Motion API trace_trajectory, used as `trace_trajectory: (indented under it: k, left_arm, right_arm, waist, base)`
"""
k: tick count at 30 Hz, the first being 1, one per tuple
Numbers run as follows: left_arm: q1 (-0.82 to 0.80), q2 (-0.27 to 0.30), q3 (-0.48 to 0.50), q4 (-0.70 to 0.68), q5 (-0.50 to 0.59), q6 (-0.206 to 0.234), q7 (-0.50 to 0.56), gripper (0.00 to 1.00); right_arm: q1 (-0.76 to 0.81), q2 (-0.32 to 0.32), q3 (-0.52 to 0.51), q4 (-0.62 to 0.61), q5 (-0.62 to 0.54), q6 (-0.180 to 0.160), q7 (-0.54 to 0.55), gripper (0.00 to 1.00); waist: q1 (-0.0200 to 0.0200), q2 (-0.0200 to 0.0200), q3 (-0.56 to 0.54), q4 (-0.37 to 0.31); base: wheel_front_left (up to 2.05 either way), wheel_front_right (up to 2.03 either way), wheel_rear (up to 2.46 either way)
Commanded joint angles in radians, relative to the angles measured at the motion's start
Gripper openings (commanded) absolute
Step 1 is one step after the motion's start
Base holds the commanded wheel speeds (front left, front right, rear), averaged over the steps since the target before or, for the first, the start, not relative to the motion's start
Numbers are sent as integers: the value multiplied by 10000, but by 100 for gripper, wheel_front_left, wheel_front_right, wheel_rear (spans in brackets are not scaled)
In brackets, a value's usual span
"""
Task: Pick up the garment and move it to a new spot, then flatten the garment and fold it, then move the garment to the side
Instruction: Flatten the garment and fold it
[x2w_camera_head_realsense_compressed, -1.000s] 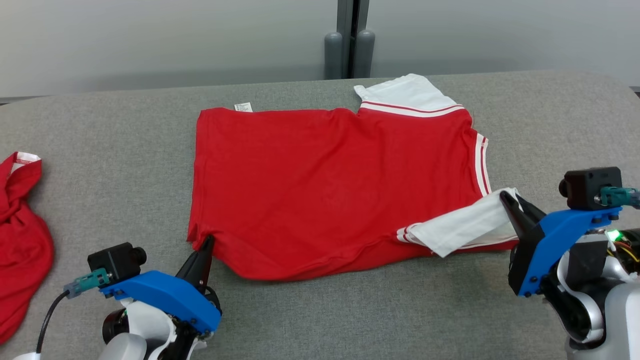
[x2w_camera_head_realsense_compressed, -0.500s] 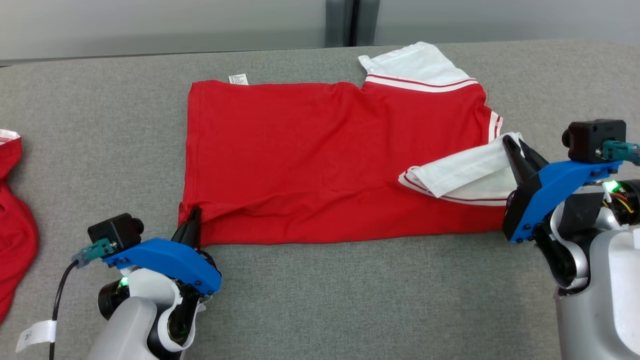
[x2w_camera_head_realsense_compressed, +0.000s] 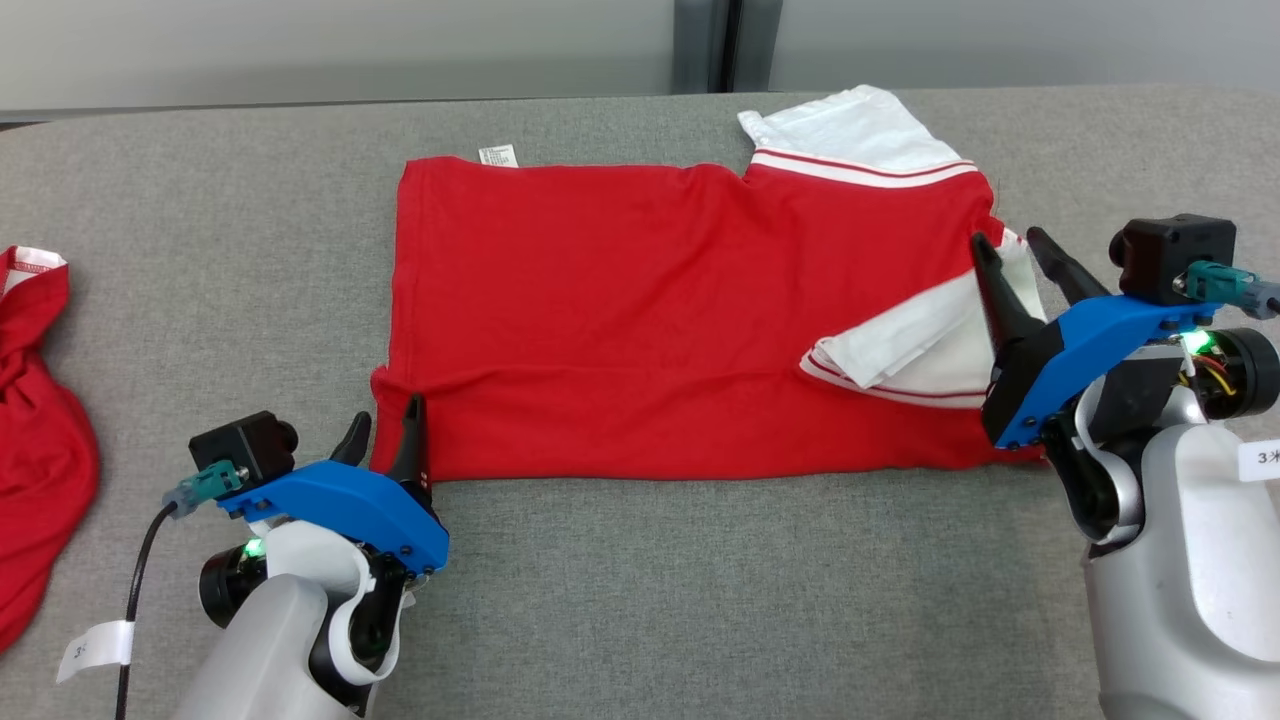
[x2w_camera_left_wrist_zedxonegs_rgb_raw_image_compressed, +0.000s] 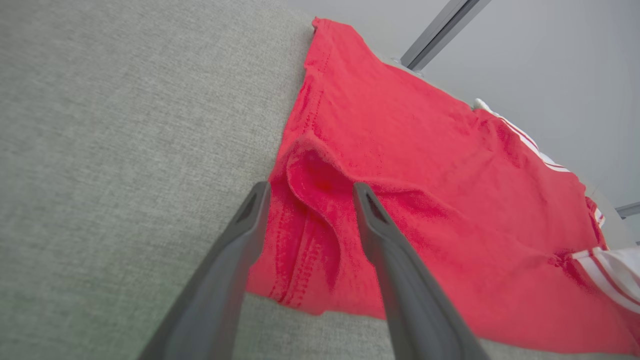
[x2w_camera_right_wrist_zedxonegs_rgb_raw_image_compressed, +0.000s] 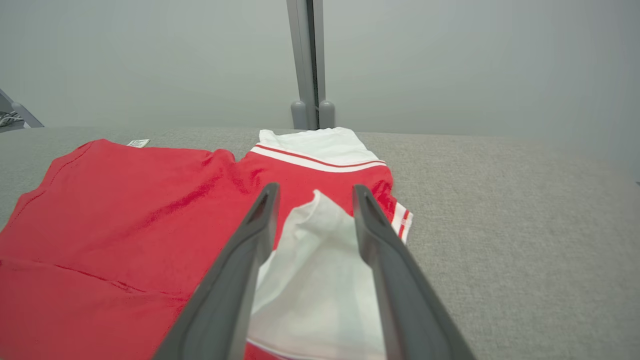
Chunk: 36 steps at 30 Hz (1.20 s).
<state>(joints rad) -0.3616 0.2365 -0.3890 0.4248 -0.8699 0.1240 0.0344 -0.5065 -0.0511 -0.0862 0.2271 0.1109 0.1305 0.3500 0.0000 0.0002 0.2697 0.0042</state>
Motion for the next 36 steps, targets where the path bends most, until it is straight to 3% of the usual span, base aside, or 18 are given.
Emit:
trace_trajectory:
  k: [1, 6, 10, 15, 20, 30, 36]
  left_arm:
    - [-22, 1, 30, 121, 129, 92, -208, 100]
    - [202, 176, 99, 197, 399, 279, -774, 100]
    - [427, 396, -84, 27, 810, 359, -1142, 100]
    - [649, 672, -746, -281, 1677, 611, -1244, 100]
    - [603, 677, -1500, -113, 2375, 857, -914, 100]
    - [12, 668, -1774, 922, 2889, 1333, -909, 100]
    - [-117, 673, -1587, 1411, 2625, 1185, -912, 100]
  right_arm:
    - [-166, -16, 92, 198, 105, 5, -411, 100]
    - [-43, -19, 48, 425, 312, 5, -1181, 100]
    - [575, -15, -340, 499, 288, 3, -942, 100]
    - [1471, -3, -948, 283, 266, 5, -546, 100]
    - [2055, -3, -1099, 403, 262, 5, -824, 100]
    - [1492, -4, -1221, 2000, 215, 5, -1485, 100]
    - [1083, -8, -1258, 3017, 301, 5, -1496, 100]
  waist:
    - [0, -2, -109, 22]
    - [0, -2, -453, 45]
    - [0, -2, -718, 22]
    - [0, -2, -880, -46]
    - [0, -2, -756, -153]
    - [0, -2, -332, -224]
    - [0, -2, -140, -132]
  base:
    - [0, 0, 0]
    - [0, 0, 0]
    - [0, 0, 0]
    - [0, 0, 0]
    - [0, 0, 0]
    - [0, 0, 0]
    - [0, 0, 0]
